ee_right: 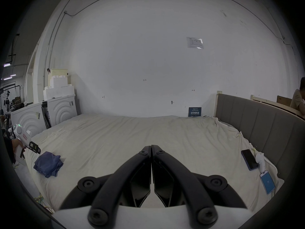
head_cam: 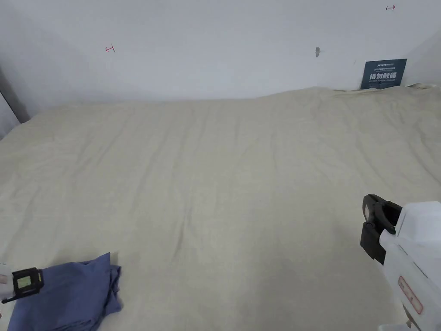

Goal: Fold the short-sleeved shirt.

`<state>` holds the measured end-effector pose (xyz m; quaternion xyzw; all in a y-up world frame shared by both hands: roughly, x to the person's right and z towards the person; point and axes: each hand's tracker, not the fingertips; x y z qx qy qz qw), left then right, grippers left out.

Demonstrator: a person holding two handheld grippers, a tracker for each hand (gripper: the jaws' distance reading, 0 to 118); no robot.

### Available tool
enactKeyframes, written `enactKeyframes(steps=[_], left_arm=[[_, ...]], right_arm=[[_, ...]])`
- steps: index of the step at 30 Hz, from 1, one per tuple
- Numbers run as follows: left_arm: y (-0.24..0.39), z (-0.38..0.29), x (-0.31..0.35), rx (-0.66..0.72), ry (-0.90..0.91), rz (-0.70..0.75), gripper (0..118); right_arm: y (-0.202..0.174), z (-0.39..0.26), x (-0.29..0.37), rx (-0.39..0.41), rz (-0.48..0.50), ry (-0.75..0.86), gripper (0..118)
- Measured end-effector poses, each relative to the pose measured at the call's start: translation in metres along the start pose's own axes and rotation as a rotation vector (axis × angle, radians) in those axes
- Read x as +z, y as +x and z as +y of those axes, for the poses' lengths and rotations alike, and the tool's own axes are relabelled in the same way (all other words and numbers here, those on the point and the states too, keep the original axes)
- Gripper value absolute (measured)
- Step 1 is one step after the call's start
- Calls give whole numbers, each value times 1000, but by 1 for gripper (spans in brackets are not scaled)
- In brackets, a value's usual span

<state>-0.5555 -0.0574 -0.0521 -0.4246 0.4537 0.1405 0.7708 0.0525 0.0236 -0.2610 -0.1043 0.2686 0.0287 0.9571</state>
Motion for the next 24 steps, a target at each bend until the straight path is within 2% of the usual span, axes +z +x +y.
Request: enactKeyframes(steps=[6, 11, 16, 24], left_arm=[[13, 10, 89, 56, 292, -108, 118], [35, 17, 165, 96, 480, -273, 118], [72, 16, 219, 28, 589, -381, 118], [145, -25, 270, -52, 772, -414, 116]], right_arm=[[21, 13, 15, -9, -34, 26, 0], [36, 29, 35, -6, -50, 72, 0], [52, 40, 48, 7, -64, 111, 0], [67, 45, 65, 14, -90, 148, 0]])
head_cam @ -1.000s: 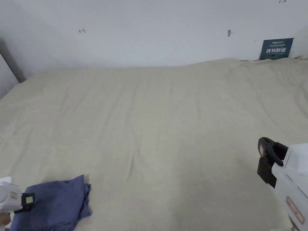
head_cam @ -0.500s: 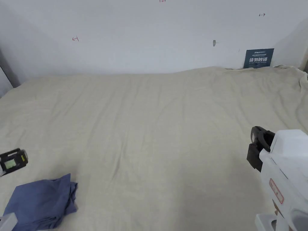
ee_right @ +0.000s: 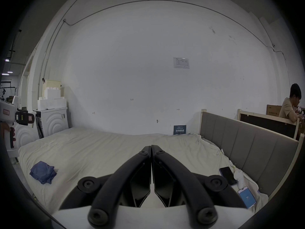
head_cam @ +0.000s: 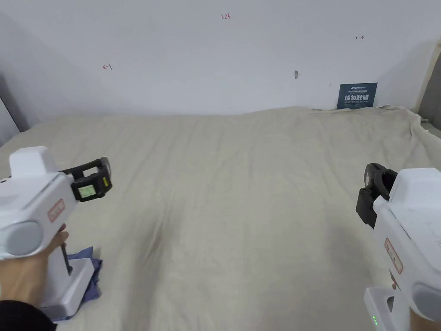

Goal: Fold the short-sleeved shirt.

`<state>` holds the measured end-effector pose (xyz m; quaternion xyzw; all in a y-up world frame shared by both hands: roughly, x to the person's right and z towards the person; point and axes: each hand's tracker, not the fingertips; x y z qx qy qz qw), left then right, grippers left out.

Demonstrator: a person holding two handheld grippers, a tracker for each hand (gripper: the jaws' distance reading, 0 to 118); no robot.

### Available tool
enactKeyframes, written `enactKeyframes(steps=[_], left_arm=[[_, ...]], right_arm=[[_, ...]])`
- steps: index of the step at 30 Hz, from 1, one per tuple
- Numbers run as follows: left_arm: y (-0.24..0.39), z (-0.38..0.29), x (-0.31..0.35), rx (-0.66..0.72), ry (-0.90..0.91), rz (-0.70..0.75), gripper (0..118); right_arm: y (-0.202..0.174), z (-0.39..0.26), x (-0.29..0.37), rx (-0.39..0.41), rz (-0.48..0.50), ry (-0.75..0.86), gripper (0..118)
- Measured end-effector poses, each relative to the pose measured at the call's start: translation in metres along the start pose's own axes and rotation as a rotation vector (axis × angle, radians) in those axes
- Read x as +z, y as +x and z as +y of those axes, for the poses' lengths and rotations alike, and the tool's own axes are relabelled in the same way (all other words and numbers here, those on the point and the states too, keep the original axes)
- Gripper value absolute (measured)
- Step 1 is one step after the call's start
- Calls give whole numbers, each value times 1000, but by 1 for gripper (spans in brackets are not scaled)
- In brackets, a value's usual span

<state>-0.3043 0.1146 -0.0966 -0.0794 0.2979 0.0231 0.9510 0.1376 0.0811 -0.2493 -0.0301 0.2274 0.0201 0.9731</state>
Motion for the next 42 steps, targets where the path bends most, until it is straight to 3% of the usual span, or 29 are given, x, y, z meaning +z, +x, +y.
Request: enactKeyframes(steps=[4, 9, 10, 13, 14, 42], left_arm=[[40, -15, 12, -43, 67, 5, 106], [66, -38, 11, -67, 103, -18, 68], [70, -42, 11, -60, 101, -36, 58], [81, -52, 15, -55, 106, -61, 10], [82, -55, 15, -52, 106, -69, 0], [92, -70, 28, -59, 153, -138, 0]], right_arm=[[4, 0, 6, -1, -11, 11, 0], [7, -1, 11, 2, -10, 16, 0], [7, -1, 12, 3, -12, 17, 0], [8, -2, 13, 4, -15, 19, 0], [7, -3, 13, 6, -16, 20, 0], [-5, -7, 14, 24, -20, 32, 0]])
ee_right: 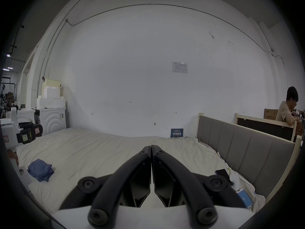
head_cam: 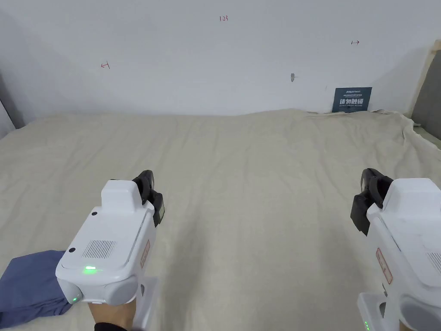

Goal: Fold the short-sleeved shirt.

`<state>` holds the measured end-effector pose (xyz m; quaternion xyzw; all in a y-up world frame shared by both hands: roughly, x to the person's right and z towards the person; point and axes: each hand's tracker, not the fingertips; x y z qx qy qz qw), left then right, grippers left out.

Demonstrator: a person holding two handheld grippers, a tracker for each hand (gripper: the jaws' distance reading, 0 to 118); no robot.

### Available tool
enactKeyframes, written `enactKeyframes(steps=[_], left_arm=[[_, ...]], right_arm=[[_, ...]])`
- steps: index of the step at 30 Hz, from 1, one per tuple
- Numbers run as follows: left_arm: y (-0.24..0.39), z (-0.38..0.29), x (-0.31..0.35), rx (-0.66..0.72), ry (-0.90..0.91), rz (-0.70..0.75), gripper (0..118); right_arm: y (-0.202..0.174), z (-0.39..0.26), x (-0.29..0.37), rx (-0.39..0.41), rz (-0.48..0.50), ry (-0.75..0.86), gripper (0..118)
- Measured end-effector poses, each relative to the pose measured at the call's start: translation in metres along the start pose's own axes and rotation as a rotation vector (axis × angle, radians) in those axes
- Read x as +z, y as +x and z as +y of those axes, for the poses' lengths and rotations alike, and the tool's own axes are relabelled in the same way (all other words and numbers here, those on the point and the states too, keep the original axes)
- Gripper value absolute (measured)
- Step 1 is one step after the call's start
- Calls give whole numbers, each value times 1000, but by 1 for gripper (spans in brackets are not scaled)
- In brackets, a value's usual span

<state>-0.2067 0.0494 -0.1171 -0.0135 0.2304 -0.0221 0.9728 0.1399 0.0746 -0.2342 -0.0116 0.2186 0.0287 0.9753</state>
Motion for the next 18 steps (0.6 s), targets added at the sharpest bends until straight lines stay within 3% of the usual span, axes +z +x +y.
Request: enactKeyframes(steps=[18], left_arm=[[-2, 2, -1, 4, -1, -6, 0]], right_arm=[[-3, -1, -2, 6, 2, -5, 0]])
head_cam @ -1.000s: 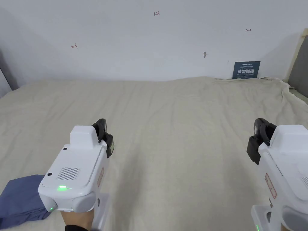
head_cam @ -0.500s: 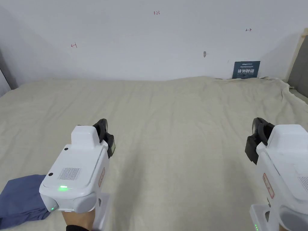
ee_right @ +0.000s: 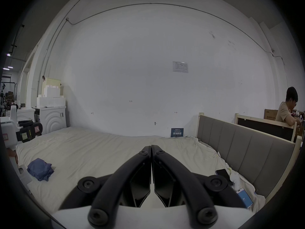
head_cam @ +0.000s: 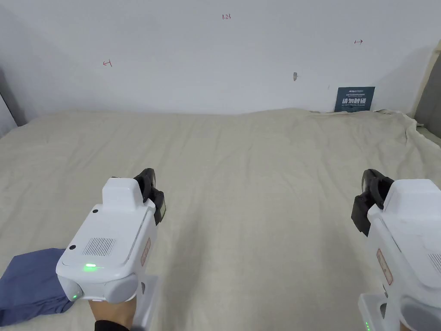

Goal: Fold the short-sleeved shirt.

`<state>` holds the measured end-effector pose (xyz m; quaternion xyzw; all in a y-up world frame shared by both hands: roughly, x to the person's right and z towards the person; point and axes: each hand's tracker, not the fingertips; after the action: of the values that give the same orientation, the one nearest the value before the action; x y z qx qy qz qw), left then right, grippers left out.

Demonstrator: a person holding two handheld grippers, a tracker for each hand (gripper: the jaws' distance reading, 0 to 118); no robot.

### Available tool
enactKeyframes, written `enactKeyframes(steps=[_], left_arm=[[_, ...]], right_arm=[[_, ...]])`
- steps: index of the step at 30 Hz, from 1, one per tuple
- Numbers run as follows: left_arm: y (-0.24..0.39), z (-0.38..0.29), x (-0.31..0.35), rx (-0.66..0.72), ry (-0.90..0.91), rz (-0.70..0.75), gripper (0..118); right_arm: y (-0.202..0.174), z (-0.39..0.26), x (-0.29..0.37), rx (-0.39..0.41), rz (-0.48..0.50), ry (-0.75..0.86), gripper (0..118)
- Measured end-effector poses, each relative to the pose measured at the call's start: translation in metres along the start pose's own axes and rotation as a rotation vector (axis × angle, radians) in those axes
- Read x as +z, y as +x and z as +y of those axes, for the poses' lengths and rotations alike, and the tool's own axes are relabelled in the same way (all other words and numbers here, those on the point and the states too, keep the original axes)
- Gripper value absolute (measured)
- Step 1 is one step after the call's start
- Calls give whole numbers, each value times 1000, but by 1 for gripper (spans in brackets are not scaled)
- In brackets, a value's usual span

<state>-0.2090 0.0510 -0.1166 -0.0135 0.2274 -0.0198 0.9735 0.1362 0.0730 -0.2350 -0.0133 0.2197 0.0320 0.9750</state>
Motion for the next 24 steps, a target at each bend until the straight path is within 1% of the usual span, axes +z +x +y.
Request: enactKeyframes(steps=[24], left_arm=[[-2, 1, 1, 6, -1, 3, 0]], right_arm=[[-2, 3, 3, 12, 10, 8, 0]])
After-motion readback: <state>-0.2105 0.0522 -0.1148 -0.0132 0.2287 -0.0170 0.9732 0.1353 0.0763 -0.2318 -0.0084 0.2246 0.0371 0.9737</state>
